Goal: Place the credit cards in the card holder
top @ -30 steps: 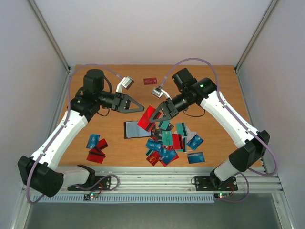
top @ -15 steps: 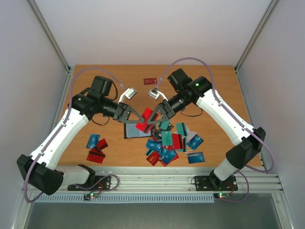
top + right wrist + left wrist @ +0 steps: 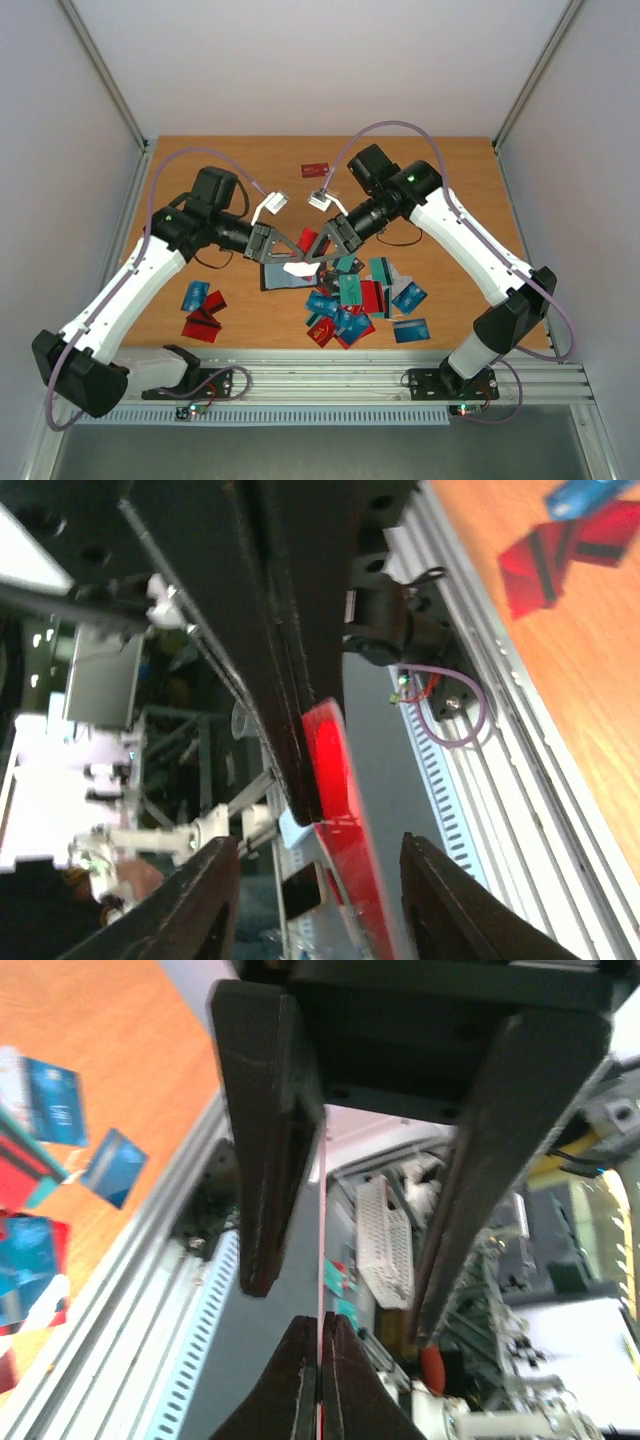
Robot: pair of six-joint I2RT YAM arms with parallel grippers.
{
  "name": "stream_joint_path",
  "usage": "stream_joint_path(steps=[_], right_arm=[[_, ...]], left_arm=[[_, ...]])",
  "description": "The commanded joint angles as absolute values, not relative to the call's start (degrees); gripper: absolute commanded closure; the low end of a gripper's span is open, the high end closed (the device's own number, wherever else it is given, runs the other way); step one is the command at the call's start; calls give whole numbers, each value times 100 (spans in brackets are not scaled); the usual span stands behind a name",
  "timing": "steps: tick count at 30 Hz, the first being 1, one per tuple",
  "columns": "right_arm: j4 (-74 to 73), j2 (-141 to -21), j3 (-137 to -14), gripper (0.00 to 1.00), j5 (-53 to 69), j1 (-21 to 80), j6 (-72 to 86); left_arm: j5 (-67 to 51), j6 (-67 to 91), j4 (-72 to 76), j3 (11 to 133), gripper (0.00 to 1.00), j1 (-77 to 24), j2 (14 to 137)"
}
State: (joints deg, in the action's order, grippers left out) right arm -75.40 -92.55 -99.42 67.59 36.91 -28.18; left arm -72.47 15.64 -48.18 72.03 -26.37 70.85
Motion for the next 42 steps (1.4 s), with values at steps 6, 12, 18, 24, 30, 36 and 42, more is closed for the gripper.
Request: stream_joint_path(steps=[6,12,18,24,30,36,42], right_arm=[[-5161,-8784,-8266,45,4373,3535,-599],[-4251,-9136,-7434,47,3644,3524,512],[-3673,-9952,-7430,51,3946,3556,805],[-3448,-10621,-7646,56,3902,3593,1139],[-3280,-11216,-7963,64,4026,3592,1308],[-3531,-11633,-8235,73,3955,3586,1167],[-3695,-11842,-8284,81,3788,3483,1130]], left_arm=[[-5133,2995,-2990,5429,100,-2042,6413],[-4768,2685,-3008,5002,100,-1903,7357],[-4694,2371,-2950,5189,100,-1665,8460],[-4523,2195,-3026,5352,100,-1544,9093],[-4258,2032,-3160,5433,100,-1473,9356],[-4126,1821,-3344,5540,100,-1455,9612],[-4244,1732,-3308,5564,100,-1460,9780]])
